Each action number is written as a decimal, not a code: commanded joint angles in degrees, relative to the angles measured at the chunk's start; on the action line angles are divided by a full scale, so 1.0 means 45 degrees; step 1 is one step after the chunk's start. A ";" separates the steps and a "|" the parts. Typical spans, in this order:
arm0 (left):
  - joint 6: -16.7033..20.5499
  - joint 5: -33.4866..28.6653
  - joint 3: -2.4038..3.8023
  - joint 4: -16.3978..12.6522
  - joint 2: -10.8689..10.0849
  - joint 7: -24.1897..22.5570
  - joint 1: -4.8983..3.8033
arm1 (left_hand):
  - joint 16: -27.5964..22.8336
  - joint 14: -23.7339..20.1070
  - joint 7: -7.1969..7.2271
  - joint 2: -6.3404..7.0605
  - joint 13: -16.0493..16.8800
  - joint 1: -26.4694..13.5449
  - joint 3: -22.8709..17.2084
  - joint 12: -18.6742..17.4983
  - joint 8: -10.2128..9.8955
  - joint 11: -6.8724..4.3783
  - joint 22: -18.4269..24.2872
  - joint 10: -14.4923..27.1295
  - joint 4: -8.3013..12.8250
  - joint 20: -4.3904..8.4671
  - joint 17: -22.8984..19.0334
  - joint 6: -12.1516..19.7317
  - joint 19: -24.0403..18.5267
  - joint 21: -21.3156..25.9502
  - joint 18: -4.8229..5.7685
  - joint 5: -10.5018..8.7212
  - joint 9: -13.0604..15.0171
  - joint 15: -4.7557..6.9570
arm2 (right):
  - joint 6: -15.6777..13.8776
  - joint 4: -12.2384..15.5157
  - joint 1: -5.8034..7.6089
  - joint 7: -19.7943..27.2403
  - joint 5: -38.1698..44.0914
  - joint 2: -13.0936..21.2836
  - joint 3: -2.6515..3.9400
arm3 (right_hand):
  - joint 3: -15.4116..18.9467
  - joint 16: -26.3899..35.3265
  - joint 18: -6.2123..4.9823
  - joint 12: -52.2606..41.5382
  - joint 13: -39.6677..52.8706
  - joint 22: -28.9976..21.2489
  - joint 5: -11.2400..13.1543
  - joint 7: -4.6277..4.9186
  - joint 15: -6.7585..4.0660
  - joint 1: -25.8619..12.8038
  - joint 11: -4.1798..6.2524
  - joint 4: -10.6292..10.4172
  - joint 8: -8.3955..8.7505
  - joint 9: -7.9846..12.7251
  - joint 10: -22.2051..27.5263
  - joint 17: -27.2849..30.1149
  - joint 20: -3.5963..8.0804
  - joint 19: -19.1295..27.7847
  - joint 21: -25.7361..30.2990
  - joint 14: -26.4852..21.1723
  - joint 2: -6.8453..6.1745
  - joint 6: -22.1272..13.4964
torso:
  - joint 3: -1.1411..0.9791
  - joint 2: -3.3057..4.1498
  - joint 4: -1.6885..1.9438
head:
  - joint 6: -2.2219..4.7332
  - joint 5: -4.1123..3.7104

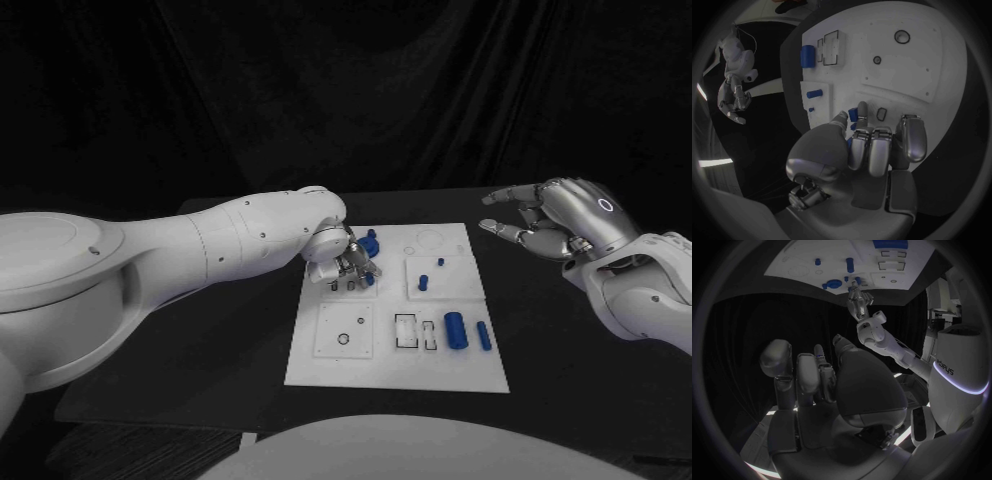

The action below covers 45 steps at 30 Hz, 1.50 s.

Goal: Assemble the parts on the task board

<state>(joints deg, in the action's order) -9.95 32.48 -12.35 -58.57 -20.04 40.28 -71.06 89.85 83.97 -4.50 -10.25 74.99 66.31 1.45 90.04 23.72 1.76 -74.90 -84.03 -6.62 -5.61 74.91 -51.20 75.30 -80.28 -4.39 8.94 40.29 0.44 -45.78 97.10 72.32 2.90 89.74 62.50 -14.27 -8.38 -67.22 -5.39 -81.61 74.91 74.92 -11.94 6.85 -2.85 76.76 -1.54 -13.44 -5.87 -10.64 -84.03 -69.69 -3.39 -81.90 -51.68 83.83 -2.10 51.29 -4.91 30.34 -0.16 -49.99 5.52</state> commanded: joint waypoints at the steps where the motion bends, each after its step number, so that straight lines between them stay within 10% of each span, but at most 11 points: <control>1: -0.0222 -0.0022 0.0013 0.0012 0.0036 0.0059 0.0035 | 0.0034 0.1339 0.0016 0.0016 0.3334 0.0177 -0.0173 -0.0008 -0.0111 -0.0138 -0.1264 -0.1326 0.0143 0.0014 0.3354 -0.0111 0.0071 0.0024 0.0120 0.0094 0.0052 0.0133 | -0.0217 0.0034 -0.0030 0.0021 0.0002 -0.0006 0.0010 | -0.0008 0.0078 -0.0151 0.0024 0.1672 0.1546 -0.0058 -0.0006 0.0088 0.0008 -0.0042 -0.0064 -0.0025 0.0000 -0.0137 0.0015 -0.0032 -0.0035 0.0057 0.0460 -0.0073 0.0091 | -0.0009 -0.0002 -0.0005 | -0.0003 -0.0024; 15: -0.0232 -0.0022 0.0013 0.0064 0.0034 0.0005 0.0051 | 0.0034 0.1339 0.0010 -0.0002 0.3334 0.0356 -0.0683 -0.0008 -0.0418 -0.0144 -0.1254 -0.1326 0.0470 0.0047 0.3354 -0.0102 0.0035 0.0104 0.0107 0.0298 0.0141 0.0148 | -0.0149 0.0013 -0.0063 -0.0031 0.0002 0.0000 0.0009 | -0.0008 0.0064 -0.0146 0.0006 0.1688 0.1553 -0.0058 -0.0009 0.0086 0.0012 -0.0041 -0.0065 -0.0027 -0.0001 -0.0150 0.0002 -0.0032 -0.0044 0.0021 0.0463 -0.0076 0.0107 | -0.0027 -0.0009 0.0000 | -0.0003 -0.0049; 29: -0.0150 -0.0022 0.0013 0.0032 -0.0115 -0.0219 0.0054 | 0.0034 0.1339 -0.0042 0.0275 0.3334 0.0144 -0.2243 -0.0008 -0.0971 -0.0113 -0.1317 -0.1326 0.1028 0.0040 0.3354 -0.0167 0.0002 0.0239 0.0094 0.2001 0.0488 0.0122 | 0.0011 -0.0025 -0.0122 -0.0099 0.0002 0.0005 0.0009 | -0.0018 0.0064 -0.0146 0.0005 0.1686 0.1555 -0.0066 -0.0016 0.0080 0.0037 -0.0033 -0.0060 -0.0029 -0.0002 -0.0155 0.0001 -0.0032 -0.0054 0.0007 0.0466 -0.0068 0.0138 | -0.0030 -0.0019 0.0000 | -0.0003 -0.0076; 45: 0.0014 -0.0022 0.0013 -0.0163 -0.0343 -0.0258 0.0054 | 0.0034 0.1339 -0.0116 0.1255 0.3334 -0.1118 -0.6039 -0.0008 -0.1179 -0.0079 -0.1542 -0.1326 0.2083 -0.0004 0.3354 -0.0302 0.0094 0.0316 0.0107 0.3588 0.1467 0.0098 | 0.0232 -0.0041 -0.0181 -0.0186 0.0001 0.0054 0.0009 | -0.0021 0.0069 -0.0148 0.0015 0.1676 0.1554 -0.0066 -0.0016 0.0078 0.0036 -0.0032 -0.0069 -0.0025 -0.0001 -0.0151 0.0005 -0.0032 -0.0055 0.0013 0.0467 -0.0058 0.0145 | -0.0034 -0.0020 0.0005 | -0.0003 -0.0048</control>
<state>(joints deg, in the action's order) -10.28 32.49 -12.34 -59.02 -21.52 39.93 -70.90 89.85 83.95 -5.23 -4.63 74.99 61.71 -22.47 90.03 18.64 1.35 -74.90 -84.04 -0.26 -5.62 74.91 -51.96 75.29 -78.95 -4.39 24.69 46.83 0.82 -45.20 96.91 71.68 2.82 89.61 62.64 -14.27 -8.38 -67.22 -5.39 -81.64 74.91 74.95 -11.94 6.65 -2.85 76.75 -1.54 -13.44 -5.87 -10.64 -84.04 -69.70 -3.39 -81.90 -51.69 83.84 -2.11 51.49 -5.05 30.23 -0.12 -49.99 5.25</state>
